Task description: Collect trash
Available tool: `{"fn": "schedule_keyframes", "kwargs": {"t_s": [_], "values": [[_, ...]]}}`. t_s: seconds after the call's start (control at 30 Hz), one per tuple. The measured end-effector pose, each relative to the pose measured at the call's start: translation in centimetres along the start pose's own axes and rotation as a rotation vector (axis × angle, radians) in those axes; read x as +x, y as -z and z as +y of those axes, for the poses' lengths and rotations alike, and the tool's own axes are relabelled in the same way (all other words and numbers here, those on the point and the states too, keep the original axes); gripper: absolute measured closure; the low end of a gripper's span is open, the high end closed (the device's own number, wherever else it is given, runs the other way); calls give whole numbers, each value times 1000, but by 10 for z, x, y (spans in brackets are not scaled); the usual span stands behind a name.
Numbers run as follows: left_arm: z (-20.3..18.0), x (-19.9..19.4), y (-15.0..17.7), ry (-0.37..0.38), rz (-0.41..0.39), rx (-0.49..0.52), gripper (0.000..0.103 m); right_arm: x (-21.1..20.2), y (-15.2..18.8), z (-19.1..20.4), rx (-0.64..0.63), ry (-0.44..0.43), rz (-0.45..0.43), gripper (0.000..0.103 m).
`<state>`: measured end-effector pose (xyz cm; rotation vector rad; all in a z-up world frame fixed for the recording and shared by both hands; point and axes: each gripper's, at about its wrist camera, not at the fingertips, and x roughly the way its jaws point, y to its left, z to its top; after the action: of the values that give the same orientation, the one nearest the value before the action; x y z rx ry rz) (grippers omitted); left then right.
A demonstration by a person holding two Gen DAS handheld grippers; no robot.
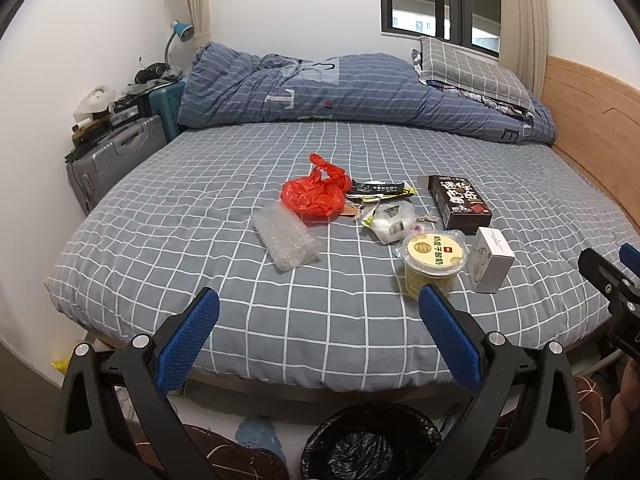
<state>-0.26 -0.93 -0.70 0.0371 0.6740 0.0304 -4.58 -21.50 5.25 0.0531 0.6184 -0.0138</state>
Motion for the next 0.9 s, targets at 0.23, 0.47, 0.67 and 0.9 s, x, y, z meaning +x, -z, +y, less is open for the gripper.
{"fn": "schedule_keyframes", "kwargs": {"t_s": [0.23, 0.47, 0.67, 0.9], "values": [[4, 2, 0, -3, 0, -11, 6, 0, 0, 0, -1, 0, 0, 7], [5, 3, 0, -6, -1, -16, 6, 0, 1, 0, 1, -2, 4, 7], [14, 17, 1, -29, 25, -34, 6, 5, 0, 0, 8, -18, 15, 7], [32, 82, -12, -91, 107, -61, 6, 62, -2, -7, 17, -15, 80, 7]]}}
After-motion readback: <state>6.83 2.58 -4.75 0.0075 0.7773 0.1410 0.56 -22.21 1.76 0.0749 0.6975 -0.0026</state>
